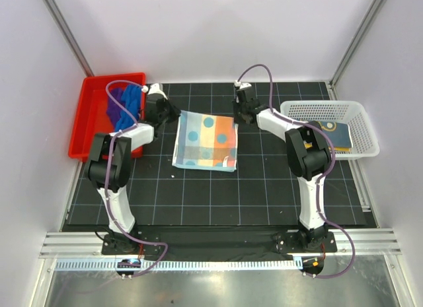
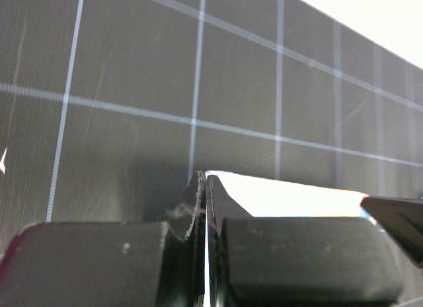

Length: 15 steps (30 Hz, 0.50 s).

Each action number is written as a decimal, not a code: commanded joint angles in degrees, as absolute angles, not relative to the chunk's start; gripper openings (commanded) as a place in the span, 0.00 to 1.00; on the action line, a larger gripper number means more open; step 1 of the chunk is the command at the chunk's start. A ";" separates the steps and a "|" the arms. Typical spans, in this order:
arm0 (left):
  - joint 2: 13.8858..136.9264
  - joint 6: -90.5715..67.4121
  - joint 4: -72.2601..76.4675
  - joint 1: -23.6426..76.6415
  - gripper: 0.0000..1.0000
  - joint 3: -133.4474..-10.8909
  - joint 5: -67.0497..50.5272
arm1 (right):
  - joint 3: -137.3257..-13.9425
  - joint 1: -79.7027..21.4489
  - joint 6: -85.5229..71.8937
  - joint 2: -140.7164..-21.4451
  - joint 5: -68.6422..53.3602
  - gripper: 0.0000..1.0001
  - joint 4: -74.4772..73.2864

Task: Fold and stack the towels
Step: Fold the towel

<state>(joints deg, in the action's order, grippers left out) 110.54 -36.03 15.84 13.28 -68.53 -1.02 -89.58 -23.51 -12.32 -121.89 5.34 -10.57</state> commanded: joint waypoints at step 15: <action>98.18 -40.16 29.35 11.95 0.00 -51.43 -7.64 | -71.47 -25.57 -10.81 -100.99 1.93 0.03 -1.85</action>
